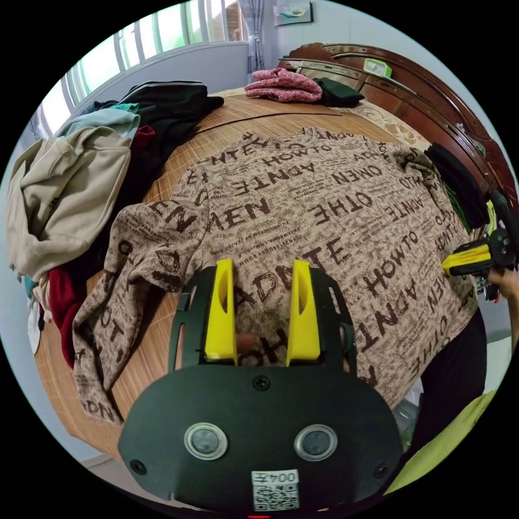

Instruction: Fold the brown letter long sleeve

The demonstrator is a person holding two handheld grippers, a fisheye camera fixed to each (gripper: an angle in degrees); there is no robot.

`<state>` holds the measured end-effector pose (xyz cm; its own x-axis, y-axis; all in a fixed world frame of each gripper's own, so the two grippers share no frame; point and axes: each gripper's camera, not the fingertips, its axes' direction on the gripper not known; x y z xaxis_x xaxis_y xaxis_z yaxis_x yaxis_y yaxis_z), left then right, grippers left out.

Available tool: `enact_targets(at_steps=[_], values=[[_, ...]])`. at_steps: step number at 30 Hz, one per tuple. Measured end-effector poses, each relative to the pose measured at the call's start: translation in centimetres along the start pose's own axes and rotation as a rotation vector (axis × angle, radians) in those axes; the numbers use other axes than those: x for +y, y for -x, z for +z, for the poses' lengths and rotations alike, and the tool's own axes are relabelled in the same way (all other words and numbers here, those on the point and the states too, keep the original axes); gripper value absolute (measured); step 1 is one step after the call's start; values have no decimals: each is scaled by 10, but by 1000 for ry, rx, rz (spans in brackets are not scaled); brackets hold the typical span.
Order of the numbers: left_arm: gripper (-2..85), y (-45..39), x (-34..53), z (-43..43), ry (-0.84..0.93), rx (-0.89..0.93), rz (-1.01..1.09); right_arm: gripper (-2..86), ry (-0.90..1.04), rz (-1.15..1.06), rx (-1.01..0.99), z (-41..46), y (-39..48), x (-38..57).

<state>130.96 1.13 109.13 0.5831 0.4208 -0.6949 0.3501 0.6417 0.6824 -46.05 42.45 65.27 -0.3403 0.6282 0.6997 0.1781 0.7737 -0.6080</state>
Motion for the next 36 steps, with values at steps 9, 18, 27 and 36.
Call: enact_targets(at_steps=[9,18,27,36], values=[[147,-63,47,-102,133,133,-13,2,-99,-62,135,-3,28,43],[135,-91,35,-102,314,54,27,-5,-11,19,-39,-15,0,62],[129,-91,-20,-119,434,27,62,-6,74,-45,-51,-27,-13,88],[129,-85,-54,-135,502,23,50,-6,2,-35,-103,-42,-39,145]])
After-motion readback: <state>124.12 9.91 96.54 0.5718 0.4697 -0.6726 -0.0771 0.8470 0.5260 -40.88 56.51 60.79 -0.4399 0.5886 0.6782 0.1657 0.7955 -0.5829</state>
